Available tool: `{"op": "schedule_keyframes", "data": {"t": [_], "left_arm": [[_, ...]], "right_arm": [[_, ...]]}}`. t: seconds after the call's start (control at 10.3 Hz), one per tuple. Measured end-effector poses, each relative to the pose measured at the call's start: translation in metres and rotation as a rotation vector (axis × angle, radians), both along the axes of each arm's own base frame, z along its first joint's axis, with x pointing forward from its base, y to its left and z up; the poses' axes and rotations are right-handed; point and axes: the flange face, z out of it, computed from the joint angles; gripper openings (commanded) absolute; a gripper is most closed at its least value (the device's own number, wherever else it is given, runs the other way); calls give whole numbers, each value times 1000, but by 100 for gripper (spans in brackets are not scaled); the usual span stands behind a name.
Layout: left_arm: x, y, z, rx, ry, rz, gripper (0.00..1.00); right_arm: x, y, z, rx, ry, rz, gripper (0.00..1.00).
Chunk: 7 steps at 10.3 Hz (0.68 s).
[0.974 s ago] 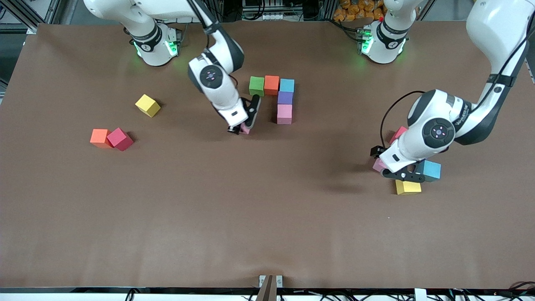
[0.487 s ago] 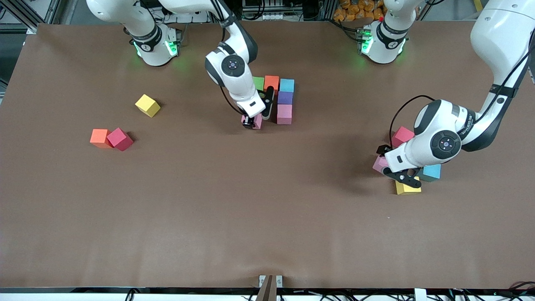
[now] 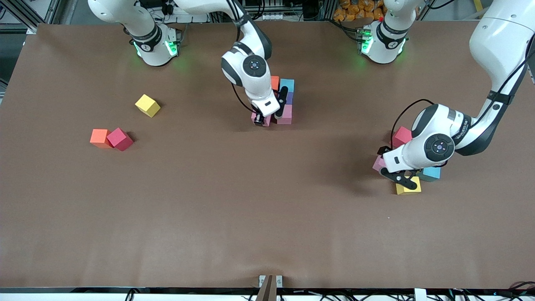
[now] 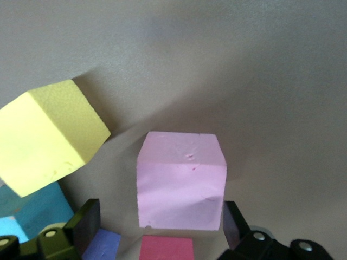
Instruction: Form number 2 with 11 blocks
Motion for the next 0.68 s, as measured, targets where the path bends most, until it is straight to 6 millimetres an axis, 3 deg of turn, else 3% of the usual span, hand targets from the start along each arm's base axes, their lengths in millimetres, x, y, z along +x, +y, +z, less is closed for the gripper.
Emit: {"op": "schedule_keyframes", "data": {"t": [0.29,0.68], "left_arm": [[0,-1,-4,-8,3,0,100],[-2,-3,-14,-18,12,28,100]], "right_arm": [[-7,16,-8,-14,-20,2,0],[-8,22,-9,-19,-29,-1,0]]}}
